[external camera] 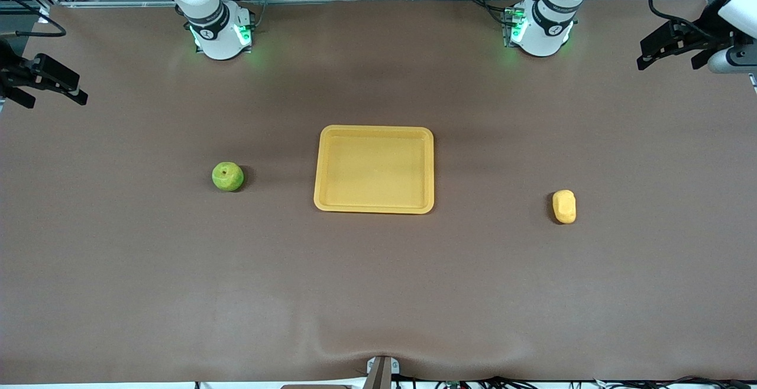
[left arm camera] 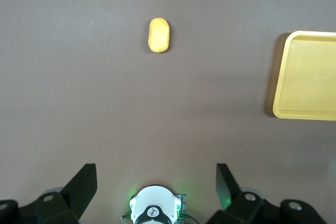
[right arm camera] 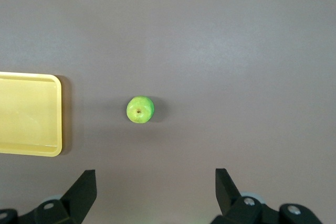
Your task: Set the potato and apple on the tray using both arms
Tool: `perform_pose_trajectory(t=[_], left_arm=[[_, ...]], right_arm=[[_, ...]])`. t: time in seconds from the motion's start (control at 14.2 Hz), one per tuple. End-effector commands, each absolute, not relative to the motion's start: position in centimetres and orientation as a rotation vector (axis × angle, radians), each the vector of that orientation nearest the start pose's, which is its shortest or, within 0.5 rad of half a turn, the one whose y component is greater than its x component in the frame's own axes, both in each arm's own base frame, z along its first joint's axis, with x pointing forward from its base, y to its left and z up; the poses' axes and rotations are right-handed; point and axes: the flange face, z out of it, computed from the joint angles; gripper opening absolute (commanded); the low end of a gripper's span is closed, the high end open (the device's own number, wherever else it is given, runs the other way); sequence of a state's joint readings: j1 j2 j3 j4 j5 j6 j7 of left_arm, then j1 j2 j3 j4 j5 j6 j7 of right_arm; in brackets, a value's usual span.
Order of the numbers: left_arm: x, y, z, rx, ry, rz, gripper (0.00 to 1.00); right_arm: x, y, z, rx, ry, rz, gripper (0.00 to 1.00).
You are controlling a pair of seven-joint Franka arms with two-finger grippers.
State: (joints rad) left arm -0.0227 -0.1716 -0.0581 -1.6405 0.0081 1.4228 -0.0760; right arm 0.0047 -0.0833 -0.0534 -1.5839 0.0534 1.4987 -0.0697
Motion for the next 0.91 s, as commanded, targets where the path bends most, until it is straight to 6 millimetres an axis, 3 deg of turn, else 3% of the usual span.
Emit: perform_pose_trajectory(t=[0.0,0.21,0.84], left_arm=[[48.5,-4.0,67.5,-3.119,-0.015,0.070,1.00],[48.8,-3.8,67.4,-3.121,-0.020,0.070,1.00],[49.7,-3.1,66.6,-3.121,-0.015,0.094,1.00]], right_arm=[[51.8,-2.4,66.0,-3.085,-0.057,0.003,1.00],[51.8,-2.7,66.0,-3.087,-0.049,0.006,1.00],[54.1,-3.2,63.0,-3.081,-0.037,0.085,1.00]])
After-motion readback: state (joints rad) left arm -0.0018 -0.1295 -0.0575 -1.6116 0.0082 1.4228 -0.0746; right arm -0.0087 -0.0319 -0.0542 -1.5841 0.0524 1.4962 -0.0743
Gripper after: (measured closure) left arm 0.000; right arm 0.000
